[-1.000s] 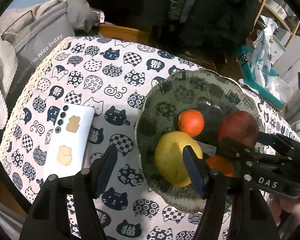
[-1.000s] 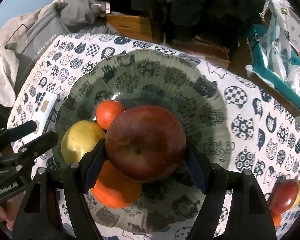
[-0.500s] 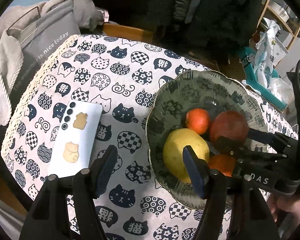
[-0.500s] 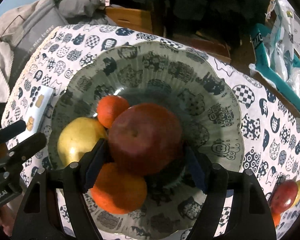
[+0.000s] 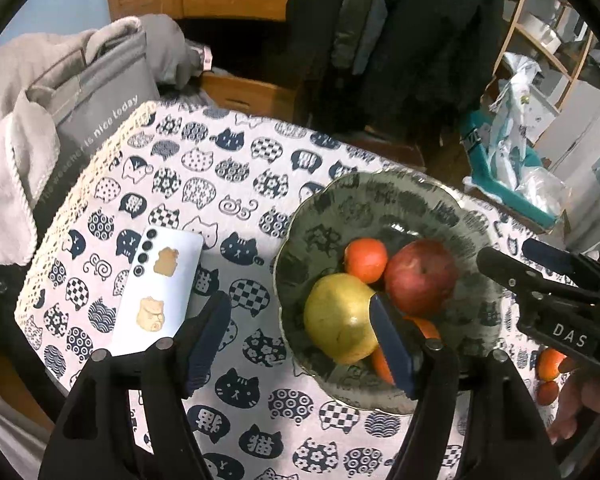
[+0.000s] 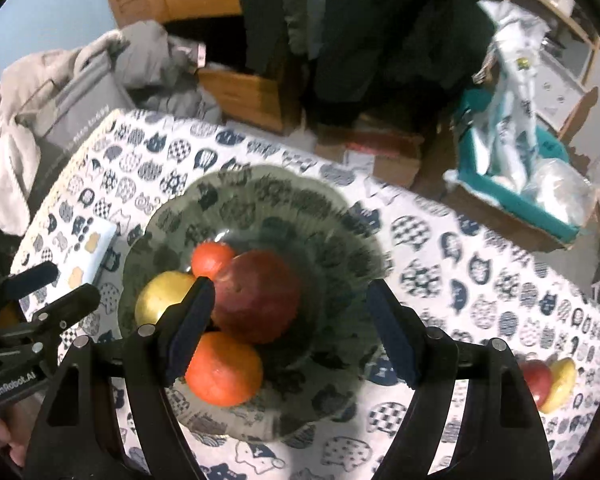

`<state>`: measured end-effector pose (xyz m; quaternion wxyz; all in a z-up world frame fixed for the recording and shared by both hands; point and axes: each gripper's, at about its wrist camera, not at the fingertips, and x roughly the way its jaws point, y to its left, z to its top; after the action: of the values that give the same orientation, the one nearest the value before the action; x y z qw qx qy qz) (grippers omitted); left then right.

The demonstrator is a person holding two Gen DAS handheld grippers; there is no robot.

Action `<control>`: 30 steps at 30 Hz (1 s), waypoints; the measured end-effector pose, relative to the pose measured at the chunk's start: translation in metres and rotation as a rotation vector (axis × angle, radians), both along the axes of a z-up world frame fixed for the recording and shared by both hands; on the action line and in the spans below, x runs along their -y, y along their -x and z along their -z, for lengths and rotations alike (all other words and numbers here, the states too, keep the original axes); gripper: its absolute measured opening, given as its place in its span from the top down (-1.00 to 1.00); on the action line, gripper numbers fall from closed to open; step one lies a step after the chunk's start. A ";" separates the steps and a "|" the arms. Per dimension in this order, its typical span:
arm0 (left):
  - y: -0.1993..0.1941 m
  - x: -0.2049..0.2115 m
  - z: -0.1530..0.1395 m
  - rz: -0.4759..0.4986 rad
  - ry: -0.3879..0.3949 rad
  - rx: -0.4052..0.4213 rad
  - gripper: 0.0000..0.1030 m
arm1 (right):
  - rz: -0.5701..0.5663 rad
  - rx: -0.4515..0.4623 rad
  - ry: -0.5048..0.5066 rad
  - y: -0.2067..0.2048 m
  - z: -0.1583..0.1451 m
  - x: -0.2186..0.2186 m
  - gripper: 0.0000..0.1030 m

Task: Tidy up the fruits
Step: 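Raise both tools from the bowl and move back toward the remaining fruit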

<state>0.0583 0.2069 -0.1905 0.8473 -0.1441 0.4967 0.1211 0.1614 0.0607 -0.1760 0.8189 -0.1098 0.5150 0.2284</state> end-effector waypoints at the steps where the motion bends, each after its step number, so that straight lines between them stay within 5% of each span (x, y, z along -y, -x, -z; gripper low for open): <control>1: 0.001 0.002 -0.004 0.002 -0.002 0.008 -0.43 | 0.004 0.013 0.001 0.001 -0.005 0.003 -0.53; 30: 0.037 0.083 -0.108 0.144 -0.098 0.224 -0.72 | 0.069 0.310 -0.030 0.076 -0.136 0.098 -0.53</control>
<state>0.0213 0.1237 -0.0822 0.9098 -0.0793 0.4017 0.0673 0.0850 -0.0370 -0.0401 0.8975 -0.1134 0.3824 0.1881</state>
